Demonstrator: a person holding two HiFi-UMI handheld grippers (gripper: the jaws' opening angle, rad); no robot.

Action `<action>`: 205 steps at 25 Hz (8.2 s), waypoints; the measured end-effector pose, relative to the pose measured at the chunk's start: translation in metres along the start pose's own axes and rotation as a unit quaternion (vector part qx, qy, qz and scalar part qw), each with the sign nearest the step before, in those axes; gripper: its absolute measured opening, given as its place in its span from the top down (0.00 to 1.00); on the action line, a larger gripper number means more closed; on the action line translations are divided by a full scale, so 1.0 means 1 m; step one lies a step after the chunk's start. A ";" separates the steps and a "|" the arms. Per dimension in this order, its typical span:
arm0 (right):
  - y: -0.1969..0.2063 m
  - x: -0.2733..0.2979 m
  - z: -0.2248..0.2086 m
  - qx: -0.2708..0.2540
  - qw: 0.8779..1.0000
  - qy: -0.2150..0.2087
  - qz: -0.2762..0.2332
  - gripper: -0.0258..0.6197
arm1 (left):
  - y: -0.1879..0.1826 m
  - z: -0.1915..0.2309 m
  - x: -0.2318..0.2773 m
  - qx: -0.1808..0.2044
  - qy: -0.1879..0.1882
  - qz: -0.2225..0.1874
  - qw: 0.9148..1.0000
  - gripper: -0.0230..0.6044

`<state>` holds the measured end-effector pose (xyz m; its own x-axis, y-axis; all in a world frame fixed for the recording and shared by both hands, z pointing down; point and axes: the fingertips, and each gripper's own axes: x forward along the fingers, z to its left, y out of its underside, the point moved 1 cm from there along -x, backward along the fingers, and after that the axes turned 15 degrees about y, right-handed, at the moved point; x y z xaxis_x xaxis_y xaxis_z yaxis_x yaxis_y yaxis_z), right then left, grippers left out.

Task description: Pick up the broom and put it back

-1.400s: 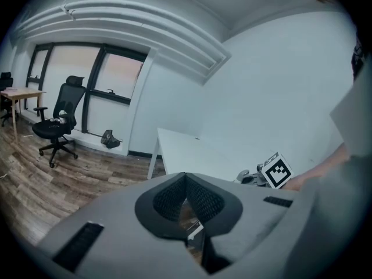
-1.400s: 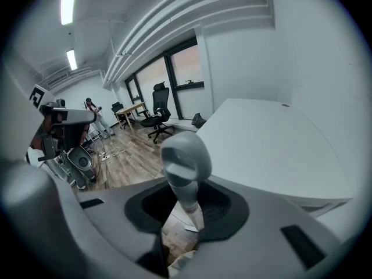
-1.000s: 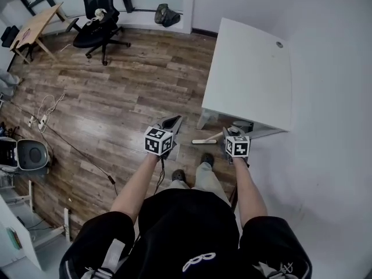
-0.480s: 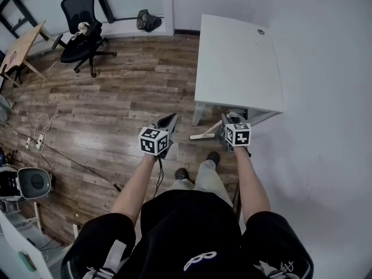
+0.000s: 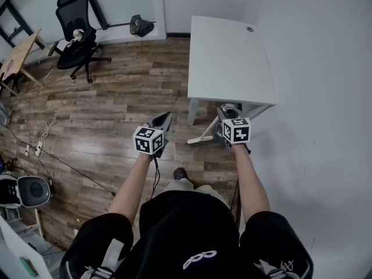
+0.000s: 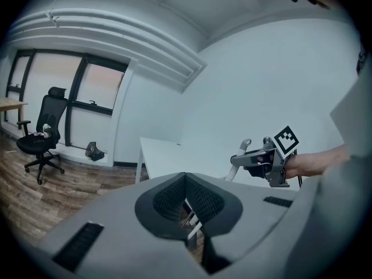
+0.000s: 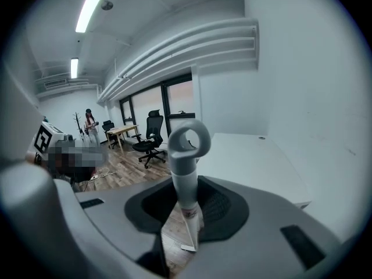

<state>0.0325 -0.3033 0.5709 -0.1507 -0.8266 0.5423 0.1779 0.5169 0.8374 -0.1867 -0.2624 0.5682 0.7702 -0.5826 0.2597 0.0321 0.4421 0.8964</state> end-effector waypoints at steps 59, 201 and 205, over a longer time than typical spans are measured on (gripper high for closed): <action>0.131 -0.278 -0.115 0.080 0.991 0.107 -0.020 0.78 | 0.062 -0.264 0.010 0.054 0.103 0.026 0.993 0.95; 0.150 0.110 -0.351 0.151 0.965 0.157 0.149 0.78 | 0.011 -0.094 0.386 -0.005 0.157 0.108 0.982 0.95; 0.146 0.126 -0.366 0.147 0.965 0.166 0.143 0.78 | 0.014 -0.093 0.395 -0.008 0.153 0.108 0.982 0.95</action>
<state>0.3949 -0.4138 0.7362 0.1930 -0.6420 0.7420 -0.1244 0.7341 0.6676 0.1773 -0.4230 0.6505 0.9156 -0.2417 0.3214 -0.1460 0.5450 0.8256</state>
